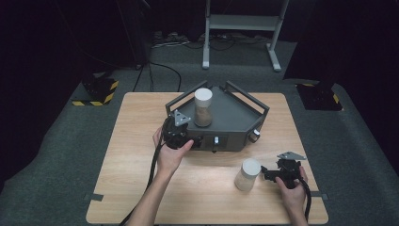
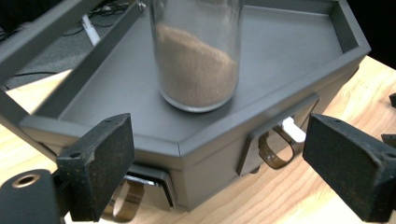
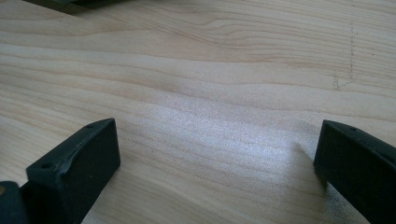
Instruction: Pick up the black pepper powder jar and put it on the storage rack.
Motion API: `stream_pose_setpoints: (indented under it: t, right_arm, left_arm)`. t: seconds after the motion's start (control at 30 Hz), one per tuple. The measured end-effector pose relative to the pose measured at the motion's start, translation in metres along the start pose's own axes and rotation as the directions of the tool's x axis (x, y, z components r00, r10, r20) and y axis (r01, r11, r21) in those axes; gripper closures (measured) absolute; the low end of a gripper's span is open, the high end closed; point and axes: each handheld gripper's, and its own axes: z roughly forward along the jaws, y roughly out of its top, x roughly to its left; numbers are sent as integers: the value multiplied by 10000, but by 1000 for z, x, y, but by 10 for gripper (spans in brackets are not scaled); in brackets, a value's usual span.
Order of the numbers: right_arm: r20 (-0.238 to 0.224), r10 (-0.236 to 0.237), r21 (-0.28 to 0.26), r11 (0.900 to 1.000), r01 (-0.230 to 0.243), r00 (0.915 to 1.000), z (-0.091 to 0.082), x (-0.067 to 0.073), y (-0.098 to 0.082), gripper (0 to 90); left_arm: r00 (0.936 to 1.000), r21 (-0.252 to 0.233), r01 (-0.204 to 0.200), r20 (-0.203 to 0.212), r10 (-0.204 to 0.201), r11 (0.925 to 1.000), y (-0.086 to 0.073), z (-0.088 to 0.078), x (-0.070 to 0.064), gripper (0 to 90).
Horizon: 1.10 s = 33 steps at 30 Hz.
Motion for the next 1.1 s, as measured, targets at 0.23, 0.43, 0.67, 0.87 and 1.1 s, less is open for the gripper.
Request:
stream_pose_setpoints:
  t: [0.23,0.43,0.67,0.87,1.1]
  right_arm:
    - [0,6,5,10000,-6,10000,0,0,0,0]
    - [0,6,5,10000,-6,10000,0,0,0,0]
    - [1,1,0,10000,-1,10000,0,0,0,0]
    - [0,0,1,10000,0,10000,0,0,0,0]
    - [0,5,4,10000,-5,10000,0,0,0,0]
  left_arm:
    - [9998,7,-215,-42,215,9998,-14,-2,-4,106]
    - [9999,122,-161,30,160,9998,-26,0,-4,107]
    - [10000,116,-58,56,57,9999,-38,4,-7,107]
    - [10000,162,20,90,-21,9999,-46,6,-7,107]
    - [9999,325,18,108,-21,9995,-54,11,-10,107]
